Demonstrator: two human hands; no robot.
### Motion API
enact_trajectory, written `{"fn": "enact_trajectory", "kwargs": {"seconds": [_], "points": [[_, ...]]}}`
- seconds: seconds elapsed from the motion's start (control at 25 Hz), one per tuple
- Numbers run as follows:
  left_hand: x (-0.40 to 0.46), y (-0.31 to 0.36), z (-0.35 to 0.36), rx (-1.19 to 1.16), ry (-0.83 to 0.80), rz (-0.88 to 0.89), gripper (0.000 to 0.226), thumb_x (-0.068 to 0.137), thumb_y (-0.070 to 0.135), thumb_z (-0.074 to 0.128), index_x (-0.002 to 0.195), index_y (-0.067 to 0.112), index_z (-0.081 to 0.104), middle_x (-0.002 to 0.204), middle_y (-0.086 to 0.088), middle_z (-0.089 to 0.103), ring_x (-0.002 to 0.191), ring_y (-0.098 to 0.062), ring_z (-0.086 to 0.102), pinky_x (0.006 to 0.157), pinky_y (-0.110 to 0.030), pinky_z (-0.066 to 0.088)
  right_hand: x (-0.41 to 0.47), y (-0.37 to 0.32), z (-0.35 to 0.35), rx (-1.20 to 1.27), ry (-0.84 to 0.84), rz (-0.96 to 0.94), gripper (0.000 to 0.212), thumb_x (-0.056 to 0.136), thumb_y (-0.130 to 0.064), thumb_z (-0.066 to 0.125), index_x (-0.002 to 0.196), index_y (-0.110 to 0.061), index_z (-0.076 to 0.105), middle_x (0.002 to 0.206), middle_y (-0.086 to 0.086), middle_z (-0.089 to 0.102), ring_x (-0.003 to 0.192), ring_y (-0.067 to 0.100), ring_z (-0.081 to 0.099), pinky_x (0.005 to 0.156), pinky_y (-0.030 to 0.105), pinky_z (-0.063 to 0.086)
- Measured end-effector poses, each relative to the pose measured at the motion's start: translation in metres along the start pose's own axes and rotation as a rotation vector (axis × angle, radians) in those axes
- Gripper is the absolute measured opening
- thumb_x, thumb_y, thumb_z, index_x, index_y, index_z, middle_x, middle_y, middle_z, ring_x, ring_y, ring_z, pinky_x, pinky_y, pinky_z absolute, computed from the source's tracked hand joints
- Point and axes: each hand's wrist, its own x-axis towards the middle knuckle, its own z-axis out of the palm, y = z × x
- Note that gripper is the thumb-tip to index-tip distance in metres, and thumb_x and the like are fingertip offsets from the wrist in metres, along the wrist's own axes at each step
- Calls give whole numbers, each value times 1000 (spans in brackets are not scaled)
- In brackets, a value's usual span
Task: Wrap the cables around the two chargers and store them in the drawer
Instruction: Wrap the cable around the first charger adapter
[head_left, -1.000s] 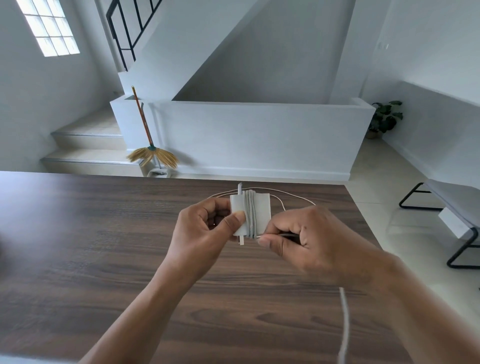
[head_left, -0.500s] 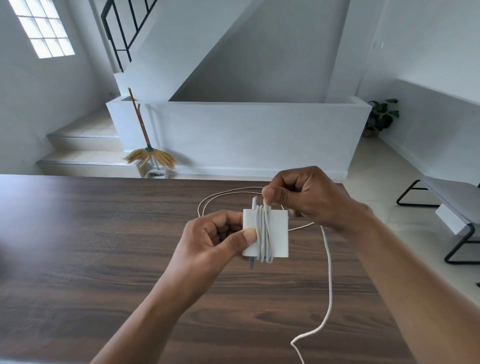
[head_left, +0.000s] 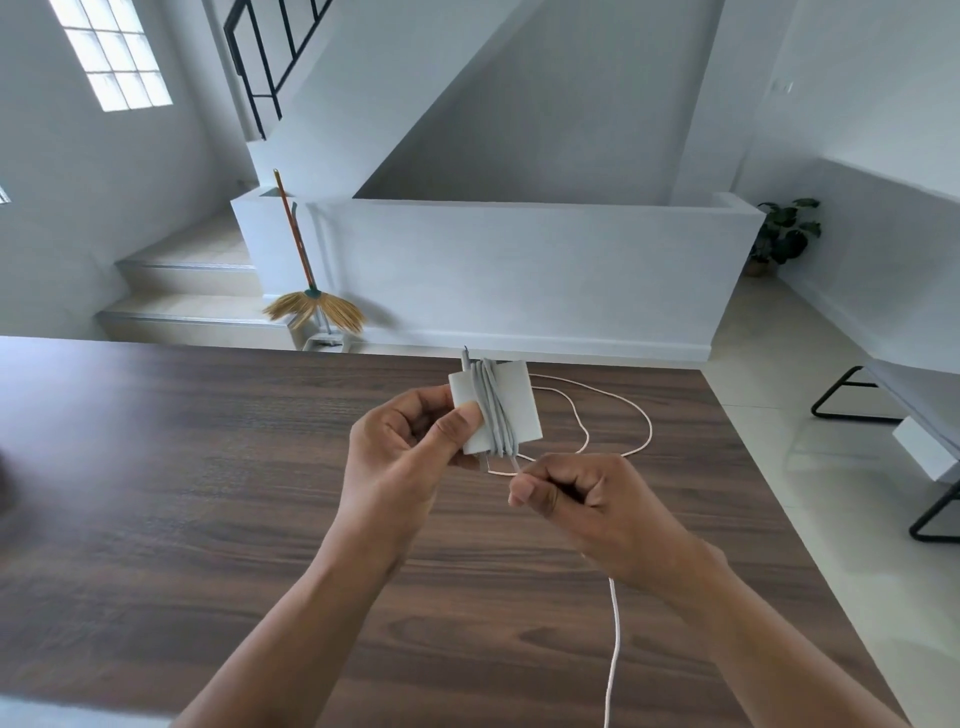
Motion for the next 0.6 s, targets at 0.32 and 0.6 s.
{"fn": "enact_trajectory", "kwargs": {"seconds": [0.32,0.6], "points": [[0,-9,4,311,-19,42,13,93,12,75,105,12,78,90,-3,83,79,-16,79,65,-24,61,-8,-50,-34,-328,-144,-47,35,98,-34,69,67,-20,63,57,-7,57,50,13,45,49,30,40],[-10,0,2,366,-238,4,14,92,12,74,106,12,79,92,-5,83,83,-21,80,70,-27,63,27,-75,-67,-390,-87,-114,21,93,-35,75,82,-17,78,65,7,69,54,16,51,54,33,43]]}}
